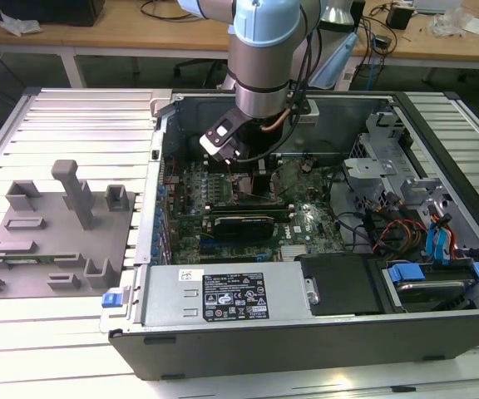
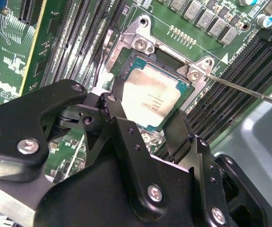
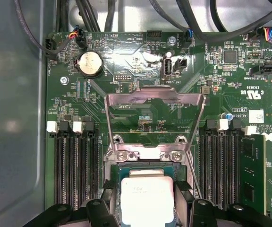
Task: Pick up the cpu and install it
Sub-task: 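Place the cpu into insertion slot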
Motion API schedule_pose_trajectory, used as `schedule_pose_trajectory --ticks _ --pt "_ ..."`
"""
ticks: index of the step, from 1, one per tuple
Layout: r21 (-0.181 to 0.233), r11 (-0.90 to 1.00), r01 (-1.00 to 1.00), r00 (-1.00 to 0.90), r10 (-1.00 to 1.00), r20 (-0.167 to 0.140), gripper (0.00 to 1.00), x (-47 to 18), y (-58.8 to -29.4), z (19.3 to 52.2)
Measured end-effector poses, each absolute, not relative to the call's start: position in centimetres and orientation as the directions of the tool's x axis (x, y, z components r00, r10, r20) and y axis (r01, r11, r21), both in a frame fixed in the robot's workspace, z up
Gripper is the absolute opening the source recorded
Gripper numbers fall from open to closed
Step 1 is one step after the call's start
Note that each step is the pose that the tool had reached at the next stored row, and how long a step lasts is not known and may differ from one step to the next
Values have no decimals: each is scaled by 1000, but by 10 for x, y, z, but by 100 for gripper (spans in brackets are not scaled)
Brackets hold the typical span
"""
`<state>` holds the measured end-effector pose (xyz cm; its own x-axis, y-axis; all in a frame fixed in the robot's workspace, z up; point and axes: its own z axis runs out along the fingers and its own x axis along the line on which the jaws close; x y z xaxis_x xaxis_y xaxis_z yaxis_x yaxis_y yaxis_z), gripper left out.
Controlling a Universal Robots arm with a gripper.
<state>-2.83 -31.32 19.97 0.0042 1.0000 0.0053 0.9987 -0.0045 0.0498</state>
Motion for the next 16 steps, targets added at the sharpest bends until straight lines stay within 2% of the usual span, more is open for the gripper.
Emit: schedule_pose_trajectory --ticks 7,9,10,16 --pt "50 -5 999 4 1000 6 61 -28 -313 200" --pt "50 -5 999 4 1000 5 59 -28 -313 200" --pt "50 -5 999 4 1000 5 54 -28 -313 200" --pt "50 -4 999 4 1000 3 54 -28 -313 201"
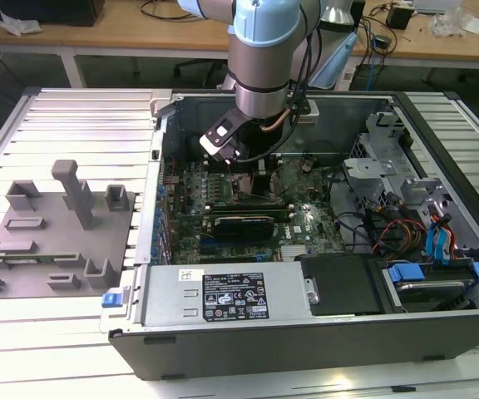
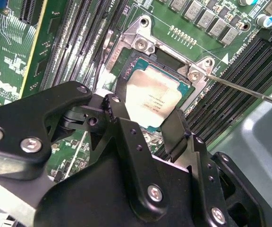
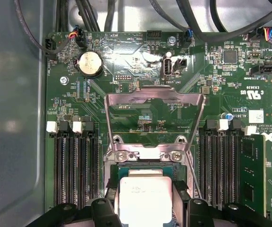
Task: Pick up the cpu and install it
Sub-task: 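Place the cpu into insertion slot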
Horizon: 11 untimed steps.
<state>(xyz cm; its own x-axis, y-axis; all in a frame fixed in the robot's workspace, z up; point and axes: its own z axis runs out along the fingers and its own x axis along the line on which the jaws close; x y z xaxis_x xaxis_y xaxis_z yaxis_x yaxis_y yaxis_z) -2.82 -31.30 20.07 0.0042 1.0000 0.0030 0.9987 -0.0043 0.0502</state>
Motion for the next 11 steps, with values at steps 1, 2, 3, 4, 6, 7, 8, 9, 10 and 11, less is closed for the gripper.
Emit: schedule_pose_trajectory --ticks 1,2,3,4,6,7,8,9,10,11 --pt "50 -4 999 4 1000 2 54 -28 -313 202" --pt "50 -4 999 4 1000 1 54 -28 -313 203" --pt "50 -4 999 4 1000 0 54 -28 -313 204" --pt "50 -4 999 4 1000 -1 54 -28 -313 204" --pt "50 -4 999 4 1000 -3 54 -28 -314 204" --pt "50 -4 999 4 1000 -3 54 -28 -314 204" --pt "50 -4 999 4 1000 -3 54 -28 -315 204" --pt "50 -4 999 4 1000 -3 54 -28 -316 204" --pt "50 -4 999 4 1000 -2 54 -28 -317 204" --pt "50 -4 999 4 1000 -3 54 -28 -318 204"
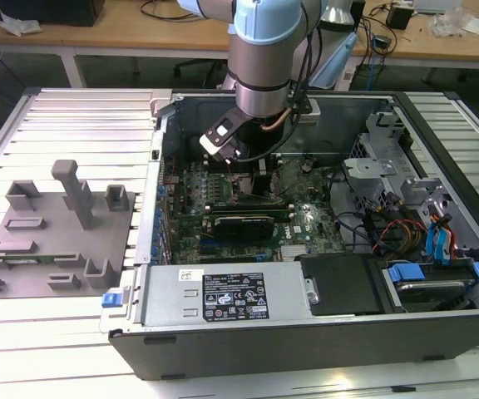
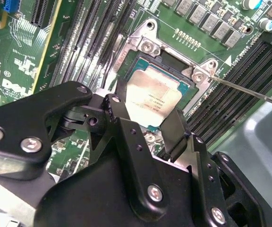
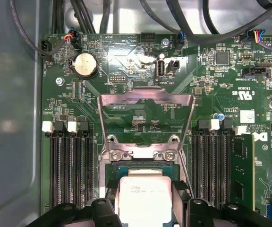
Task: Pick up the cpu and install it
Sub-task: 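Place the cpu into insertion slot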
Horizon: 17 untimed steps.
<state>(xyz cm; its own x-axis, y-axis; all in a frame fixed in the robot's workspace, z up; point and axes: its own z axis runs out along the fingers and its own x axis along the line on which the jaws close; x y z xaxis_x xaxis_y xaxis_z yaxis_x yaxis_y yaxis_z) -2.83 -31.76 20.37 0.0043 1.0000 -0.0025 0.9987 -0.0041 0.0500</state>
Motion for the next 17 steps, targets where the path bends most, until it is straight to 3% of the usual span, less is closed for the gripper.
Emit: schedule_pose_trajectory --ticks 17 --pt "50 -4 999 4 1000 1 54 -28 -318 200"
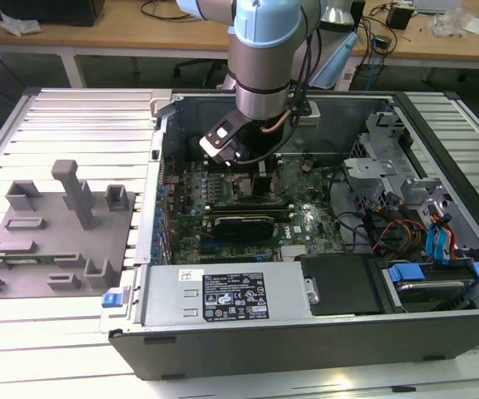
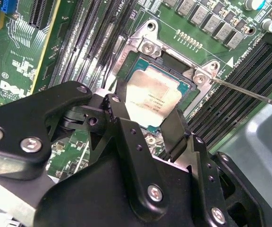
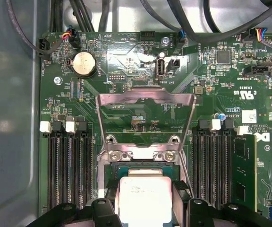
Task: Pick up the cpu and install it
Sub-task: 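Place the cpu into insertion slot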
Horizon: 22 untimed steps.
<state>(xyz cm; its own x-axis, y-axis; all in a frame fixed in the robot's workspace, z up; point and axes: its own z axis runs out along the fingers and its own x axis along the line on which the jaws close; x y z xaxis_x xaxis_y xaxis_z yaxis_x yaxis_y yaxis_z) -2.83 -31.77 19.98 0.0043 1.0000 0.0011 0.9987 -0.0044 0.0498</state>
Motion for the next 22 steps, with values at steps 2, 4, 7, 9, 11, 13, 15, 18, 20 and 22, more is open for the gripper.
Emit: schedule_pose_trajectory --ticks 2,4,7,9,11,13,15,18,20,22 --pt "50 -4 999 4 1000 1 54 -28 -317 199" --pt "50 -4 999 4 1000 1 54 -28 -317 199" --pt "50 -4 999 3 1000 3 54 -28 -317 198" --pt "50 -3 999 3 1000 2 54 -28 -317 198" --pt "50 -3 999 3 1000 1 54 -28 -317 198" --pt "50 -3 999 3 1000 1 61 -28 -317 198" --pt "50 -3 999 3 1000 1 61 -28 -317 206" --pt "50 -3 999 3 1000 1 61 -28 -317 213" --pt "50 -3 999 3 1000 2 61 -28 -317 214" --pt "50 -3 999 3 1000 2 61 -28 -317 214"
